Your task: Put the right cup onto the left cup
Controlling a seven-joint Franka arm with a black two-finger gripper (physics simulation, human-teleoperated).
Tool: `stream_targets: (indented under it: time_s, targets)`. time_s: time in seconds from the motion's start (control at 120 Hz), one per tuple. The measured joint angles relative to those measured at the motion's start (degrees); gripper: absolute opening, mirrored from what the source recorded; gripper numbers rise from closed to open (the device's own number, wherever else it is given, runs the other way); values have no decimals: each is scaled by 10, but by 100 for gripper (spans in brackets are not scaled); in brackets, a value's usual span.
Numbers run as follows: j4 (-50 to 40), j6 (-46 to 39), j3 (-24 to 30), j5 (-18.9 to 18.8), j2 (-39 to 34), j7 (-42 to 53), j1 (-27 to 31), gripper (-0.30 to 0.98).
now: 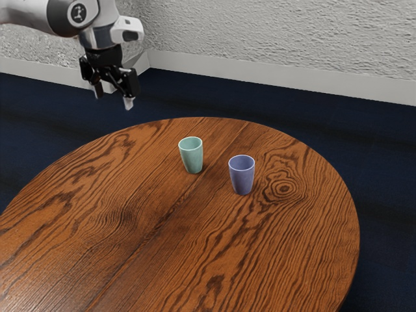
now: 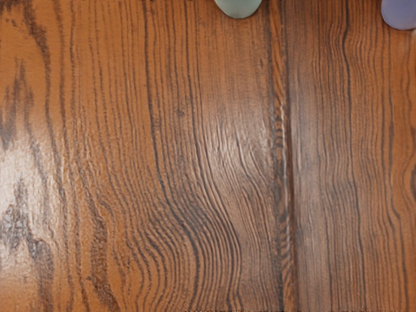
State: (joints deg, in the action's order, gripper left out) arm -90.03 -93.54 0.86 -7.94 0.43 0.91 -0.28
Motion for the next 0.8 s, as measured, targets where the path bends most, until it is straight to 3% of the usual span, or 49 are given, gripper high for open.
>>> stream_targets:
  time_s: [0.1,0.275,0.525,0.8]
  targets:
    - [1,7,13,0,-4,0,-6,69]
    - [12,13,90,-5,11,-4,34,69]
    - [88,8,168,-24,113,-23,-3,69]
    - [135,-37,188,-56,220,-49,-27,69]
